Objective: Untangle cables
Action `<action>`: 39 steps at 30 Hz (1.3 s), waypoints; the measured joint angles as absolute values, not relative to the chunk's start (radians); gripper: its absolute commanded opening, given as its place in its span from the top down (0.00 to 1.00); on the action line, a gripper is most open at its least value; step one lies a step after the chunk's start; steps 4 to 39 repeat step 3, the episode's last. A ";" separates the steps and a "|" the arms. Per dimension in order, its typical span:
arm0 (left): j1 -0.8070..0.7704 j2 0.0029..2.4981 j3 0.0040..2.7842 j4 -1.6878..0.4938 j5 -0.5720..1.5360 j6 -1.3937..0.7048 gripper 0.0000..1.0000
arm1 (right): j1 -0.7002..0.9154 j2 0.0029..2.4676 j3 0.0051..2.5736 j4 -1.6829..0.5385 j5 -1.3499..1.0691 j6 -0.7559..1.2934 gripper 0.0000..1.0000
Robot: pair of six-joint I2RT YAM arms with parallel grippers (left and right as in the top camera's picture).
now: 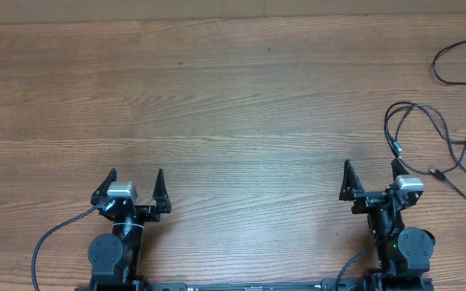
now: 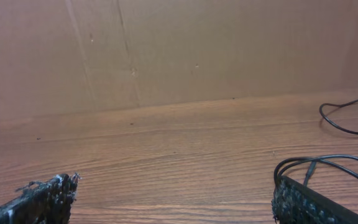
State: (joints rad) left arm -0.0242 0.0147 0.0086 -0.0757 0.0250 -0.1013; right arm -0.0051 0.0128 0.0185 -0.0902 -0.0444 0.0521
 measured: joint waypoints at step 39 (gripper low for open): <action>-0.024 0.015 0.009 -0.076 0.025 -0.101 0.00 | -0.005 0.013 0.019 -0.089 -0.044 0.052 0.00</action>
